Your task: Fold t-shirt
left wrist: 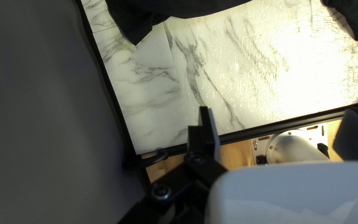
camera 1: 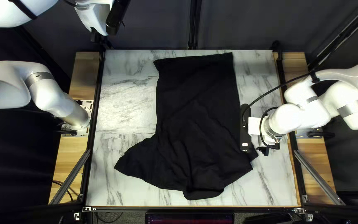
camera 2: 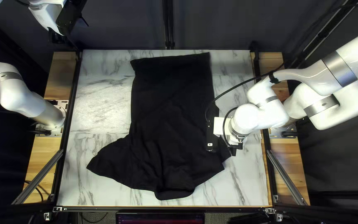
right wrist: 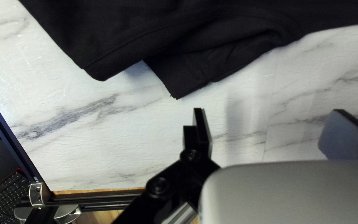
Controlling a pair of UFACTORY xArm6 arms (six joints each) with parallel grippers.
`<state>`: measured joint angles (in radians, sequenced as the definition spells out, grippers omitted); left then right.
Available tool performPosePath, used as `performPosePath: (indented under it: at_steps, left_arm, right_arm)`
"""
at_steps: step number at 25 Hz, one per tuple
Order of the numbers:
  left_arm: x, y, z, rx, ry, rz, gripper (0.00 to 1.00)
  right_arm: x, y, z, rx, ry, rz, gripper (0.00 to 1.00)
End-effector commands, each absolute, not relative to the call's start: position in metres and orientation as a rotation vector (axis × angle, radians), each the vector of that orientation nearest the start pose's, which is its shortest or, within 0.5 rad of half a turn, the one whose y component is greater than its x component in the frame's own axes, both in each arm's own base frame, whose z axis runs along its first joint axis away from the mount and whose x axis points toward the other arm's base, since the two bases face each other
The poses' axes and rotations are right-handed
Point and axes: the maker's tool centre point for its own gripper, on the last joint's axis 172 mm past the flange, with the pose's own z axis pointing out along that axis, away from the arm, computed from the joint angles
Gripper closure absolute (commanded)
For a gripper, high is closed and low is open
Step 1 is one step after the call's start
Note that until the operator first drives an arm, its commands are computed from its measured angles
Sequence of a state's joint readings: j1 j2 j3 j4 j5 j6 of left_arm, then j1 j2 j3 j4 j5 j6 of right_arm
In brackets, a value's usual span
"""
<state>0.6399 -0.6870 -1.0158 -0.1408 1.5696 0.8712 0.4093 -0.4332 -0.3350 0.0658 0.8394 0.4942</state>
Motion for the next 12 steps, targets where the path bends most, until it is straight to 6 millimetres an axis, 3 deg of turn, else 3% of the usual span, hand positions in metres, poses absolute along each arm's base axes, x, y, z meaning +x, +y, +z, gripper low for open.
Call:
performPosePath:
  at_steps: [1, 3, 12]
  left_arm:
    - [0.264, 0.149, 0.389, -3.115, 0.377, -0.304, 0.00]
    - [0.264, 0.149, 0.389, -3.115, 0.377, -0.304, 0.00]
    - [0.264, 0.149, 0.389, -3.115, 0.377, -0.304, 0.00]
  right_arm:
    - [0.251, 0.154, 0.059, -2.983, 0.567, 0.154, 0.00]
    - [0.255, 0.177, 0.052, -2.957, 0.732, 0.152, 0.00]
    - [0.252, 0.177, 0.046, -2.954, 0.699, 0.140, 0.00]
